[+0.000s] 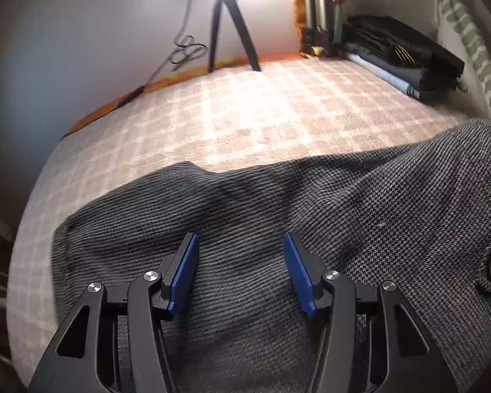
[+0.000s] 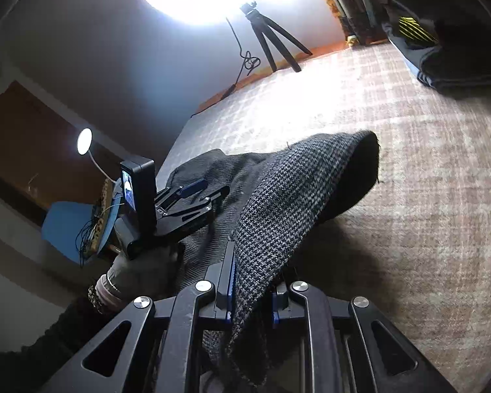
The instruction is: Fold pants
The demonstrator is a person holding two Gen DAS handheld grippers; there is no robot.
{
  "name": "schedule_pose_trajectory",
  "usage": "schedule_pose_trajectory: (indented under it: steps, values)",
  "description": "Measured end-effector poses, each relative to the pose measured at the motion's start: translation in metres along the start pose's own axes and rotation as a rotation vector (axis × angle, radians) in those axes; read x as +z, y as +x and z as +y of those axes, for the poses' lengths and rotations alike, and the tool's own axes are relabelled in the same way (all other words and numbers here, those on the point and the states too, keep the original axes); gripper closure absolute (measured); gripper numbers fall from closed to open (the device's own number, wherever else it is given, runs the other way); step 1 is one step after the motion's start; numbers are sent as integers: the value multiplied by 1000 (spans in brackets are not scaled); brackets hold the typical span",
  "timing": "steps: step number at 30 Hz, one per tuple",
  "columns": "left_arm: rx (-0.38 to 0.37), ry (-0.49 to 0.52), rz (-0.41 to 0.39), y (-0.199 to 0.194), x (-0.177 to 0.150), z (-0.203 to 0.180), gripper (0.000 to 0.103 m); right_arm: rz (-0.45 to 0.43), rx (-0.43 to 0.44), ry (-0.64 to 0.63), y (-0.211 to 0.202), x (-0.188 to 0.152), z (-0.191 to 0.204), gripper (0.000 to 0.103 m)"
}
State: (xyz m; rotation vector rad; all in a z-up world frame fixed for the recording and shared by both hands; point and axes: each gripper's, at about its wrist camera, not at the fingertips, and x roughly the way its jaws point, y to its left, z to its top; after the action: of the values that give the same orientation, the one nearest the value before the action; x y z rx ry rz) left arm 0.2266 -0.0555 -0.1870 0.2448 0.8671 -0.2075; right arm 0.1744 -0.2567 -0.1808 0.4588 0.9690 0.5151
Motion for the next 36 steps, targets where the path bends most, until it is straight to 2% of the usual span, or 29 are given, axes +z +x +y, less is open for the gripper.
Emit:
schedule_pose_trajectory:
  steps: [3, 7, 11, 13, 16, 21, 29, 36]
  values:
    - [-28, -48, -30, -25, -9, 10, 50, -2, 4, -27, -3, 5, 15, 88]
    - [-35, -50, -39, -52, -38, 12, 50, 2, 8, -68, -3, 17, 39, 88]
    - [-43, -35, -8, -50, -67, 10, 50, 7, 10, -123, 3, 29, 70, 88]
    - [-27, -23, -23, -48, -77, 9, 49, 13, 12, -145, 7, 32, 83, 88]
    - [-51, -67, -48, -53, -81, 15, 49, 31, -4, -196, 16, 36, 109, 88]
    - [-68, -198, -117, -84, -91, 51, 49, 64, -36, -293, 37, 44, 153, 88]
    - [44, -395, -145, -128, -150, 134, 49, 154, -84, -411, 99, 51, 206, 88]
    - [112, -486, -164, -156, -181, 177, 49, 282, -148, -519, 175, 33, 243, 88]
